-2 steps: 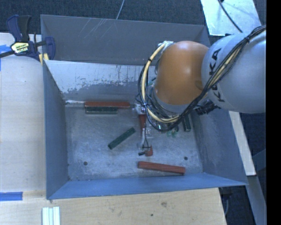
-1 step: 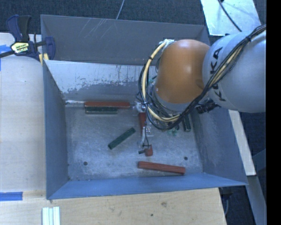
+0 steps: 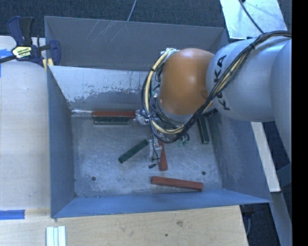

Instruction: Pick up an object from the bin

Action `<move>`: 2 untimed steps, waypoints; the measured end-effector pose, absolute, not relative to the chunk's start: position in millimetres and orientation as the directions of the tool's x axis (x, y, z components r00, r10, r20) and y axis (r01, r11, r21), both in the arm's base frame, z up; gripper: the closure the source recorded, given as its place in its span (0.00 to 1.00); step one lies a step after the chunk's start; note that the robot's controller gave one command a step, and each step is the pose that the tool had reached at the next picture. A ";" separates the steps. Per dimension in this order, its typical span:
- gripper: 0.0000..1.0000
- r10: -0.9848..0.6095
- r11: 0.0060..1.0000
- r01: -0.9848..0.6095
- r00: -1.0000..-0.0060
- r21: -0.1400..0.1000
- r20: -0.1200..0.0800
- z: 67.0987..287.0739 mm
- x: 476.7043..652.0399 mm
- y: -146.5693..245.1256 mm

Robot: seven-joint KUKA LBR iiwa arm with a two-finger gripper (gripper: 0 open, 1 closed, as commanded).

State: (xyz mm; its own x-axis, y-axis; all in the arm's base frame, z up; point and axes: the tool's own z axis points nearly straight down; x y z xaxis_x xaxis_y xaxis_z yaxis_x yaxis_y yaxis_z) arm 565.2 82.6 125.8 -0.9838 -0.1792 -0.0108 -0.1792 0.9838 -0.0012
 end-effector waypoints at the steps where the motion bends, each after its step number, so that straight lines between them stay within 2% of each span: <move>1: 0.00 -0.283 0.959 -0.283 -0.959 0.000 0.002 92.3 570.6 93.3; 2: 0.00 -0.419 0.908 -0.419 -0.908 -0.001 -0.005 134.0 598.1 103.9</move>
Offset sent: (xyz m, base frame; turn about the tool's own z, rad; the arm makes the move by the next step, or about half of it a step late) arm 0.0316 0.0217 0.0069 -0.2525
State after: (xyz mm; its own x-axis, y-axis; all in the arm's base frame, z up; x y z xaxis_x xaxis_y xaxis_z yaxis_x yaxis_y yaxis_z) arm 598.1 103.9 134.0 -0.9079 -0.4191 -0.0050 -0.4191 0.9080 -0.0012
